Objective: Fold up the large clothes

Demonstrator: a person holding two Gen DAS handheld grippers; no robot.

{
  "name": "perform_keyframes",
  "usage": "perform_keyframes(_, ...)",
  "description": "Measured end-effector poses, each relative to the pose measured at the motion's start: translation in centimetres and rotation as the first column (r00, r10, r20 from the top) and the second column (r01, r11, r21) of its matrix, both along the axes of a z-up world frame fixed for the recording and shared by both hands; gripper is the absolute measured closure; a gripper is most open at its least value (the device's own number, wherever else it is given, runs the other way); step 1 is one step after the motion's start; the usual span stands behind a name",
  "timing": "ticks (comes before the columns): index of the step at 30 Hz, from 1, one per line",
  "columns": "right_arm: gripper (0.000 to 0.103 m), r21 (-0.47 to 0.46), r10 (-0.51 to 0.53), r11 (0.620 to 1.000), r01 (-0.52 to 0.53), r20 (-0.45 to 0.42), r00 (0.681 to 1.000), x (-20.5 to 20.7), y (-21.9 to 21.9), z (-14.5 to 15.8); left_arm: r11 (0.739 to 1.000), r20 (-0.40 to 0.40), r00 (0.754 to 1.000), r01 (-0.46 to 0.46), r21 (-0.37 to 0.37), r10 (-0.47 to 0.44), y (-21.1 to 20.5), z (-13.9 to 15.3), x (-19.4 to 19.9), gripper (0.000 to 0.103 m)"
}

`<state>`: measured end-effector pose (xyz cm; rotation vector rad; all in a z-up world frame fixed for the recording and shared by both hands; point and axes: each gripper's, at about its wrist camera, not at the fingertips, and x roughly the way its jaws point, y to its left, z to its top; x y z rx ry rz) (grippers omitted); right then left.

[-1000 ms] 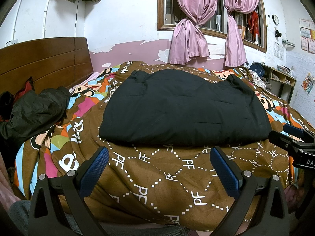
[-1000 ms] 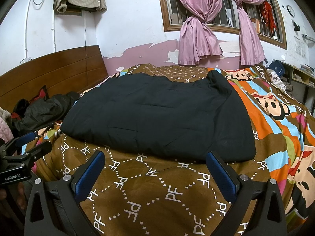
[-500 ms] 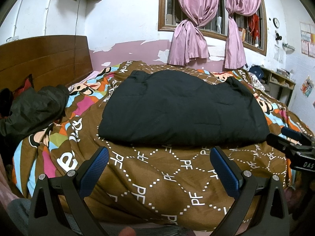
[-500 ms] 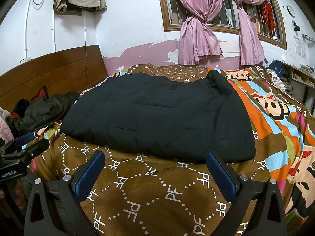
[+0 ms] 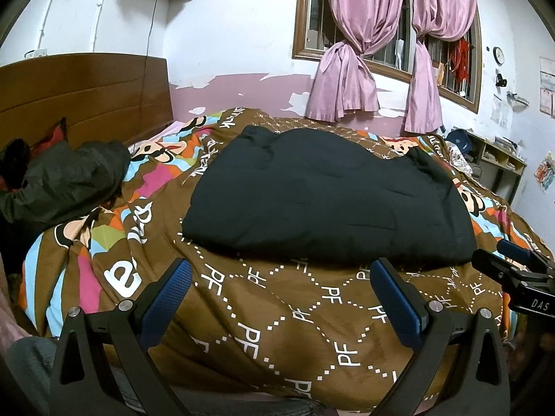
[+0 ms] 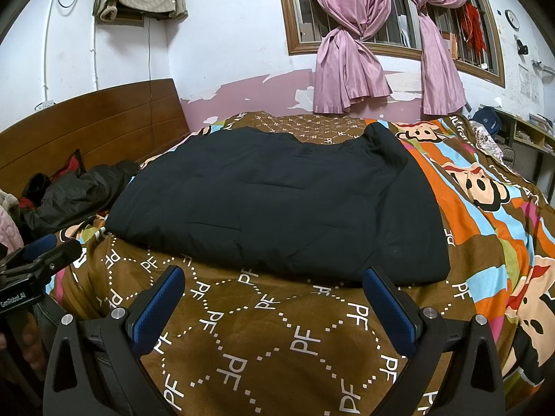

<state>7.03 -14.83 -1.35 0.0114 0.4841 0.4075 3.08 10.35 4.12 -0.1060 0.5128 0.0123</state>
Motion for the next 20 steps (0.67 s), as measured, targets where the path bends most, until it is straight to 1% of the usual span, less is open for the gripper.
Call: perform_keyframes(20,0.000,-0.001,0.000,1.000,0.000,-0.002,1.000,0.05,-0.06,0.06,1.000,-0.011,1.000,-0.014,0.007,0.014,0.17,-0.14,0.34,0.002)
